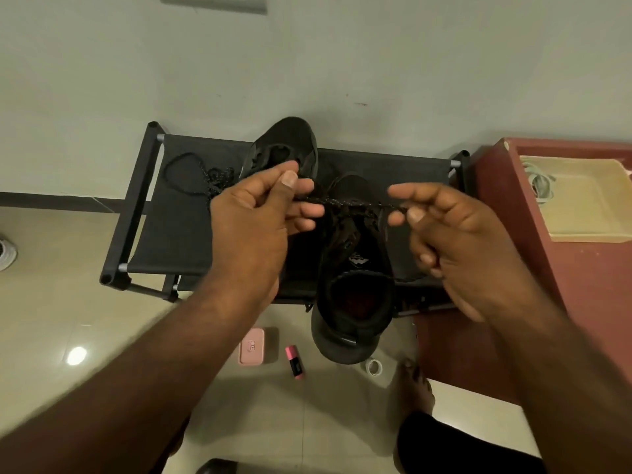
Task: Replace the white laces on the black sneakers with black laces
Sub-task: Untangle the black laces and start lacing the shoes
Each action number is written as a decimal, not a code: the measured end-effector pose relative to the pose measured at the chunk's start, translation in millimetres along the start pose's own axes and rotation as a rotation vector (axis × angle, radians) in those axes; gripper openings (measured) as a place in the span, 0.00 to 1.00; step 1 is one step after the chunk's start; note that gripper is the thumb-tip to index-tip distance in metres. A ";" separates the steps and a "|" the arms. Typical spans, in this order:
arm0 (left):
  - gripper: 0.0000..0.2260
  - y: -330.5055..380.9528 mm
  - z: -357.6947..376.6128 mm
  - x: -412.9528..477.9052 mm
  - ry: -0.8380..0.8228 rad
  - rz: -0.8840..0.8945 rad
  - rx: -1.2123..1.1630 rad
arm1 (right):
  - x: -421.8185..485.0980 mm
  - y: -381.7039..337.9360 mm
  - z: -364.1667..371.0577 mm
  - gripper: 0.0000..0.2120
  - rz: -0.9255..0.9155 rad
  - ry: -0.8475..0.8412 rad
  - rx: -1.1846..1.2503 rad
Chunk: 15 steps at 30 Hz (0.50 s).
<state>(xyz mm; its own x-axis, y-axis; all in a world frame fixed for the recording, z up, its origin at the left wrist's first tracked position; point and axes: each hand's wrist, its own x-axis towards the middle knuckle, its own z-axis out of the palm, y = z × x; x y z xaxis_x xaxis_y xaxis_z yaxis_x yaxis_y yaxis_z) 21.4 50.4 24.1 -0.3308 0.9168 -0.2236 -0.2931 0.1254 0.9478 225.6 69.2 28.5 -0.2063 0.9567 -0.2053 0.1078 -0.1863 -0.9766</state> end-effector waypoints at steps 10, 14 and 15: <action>0.22 -21.4 10.1 -14.6 -0.432 0.176 0.525 | 0.7 5.8 10.1 0.13 0.019 -0.050 0.164; 0.14 -25.2 9.3 -14.4 -0.510 0.161 0.651 | 1.1 6.7 17.4 0.18 0.028 -0.071 0.160; 0.11 -25.0 9.4 -14.6 -0.495 0.159 0.659 | 2.3 7.6 16.1 0.18 0.027 -0.066 0.159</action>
<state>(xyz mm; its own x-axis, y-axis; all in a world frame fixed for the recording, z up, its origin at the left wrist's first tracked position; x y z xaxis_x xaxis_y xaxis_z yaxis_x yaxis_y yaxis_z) 42.0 37.4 5.8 0.1532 0.9835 -0.0958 0.3586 0.0350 0.9328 210.3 66.4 19.5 -0.2697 0.9350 -0.2304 -0.0404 -0.2500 -0.9674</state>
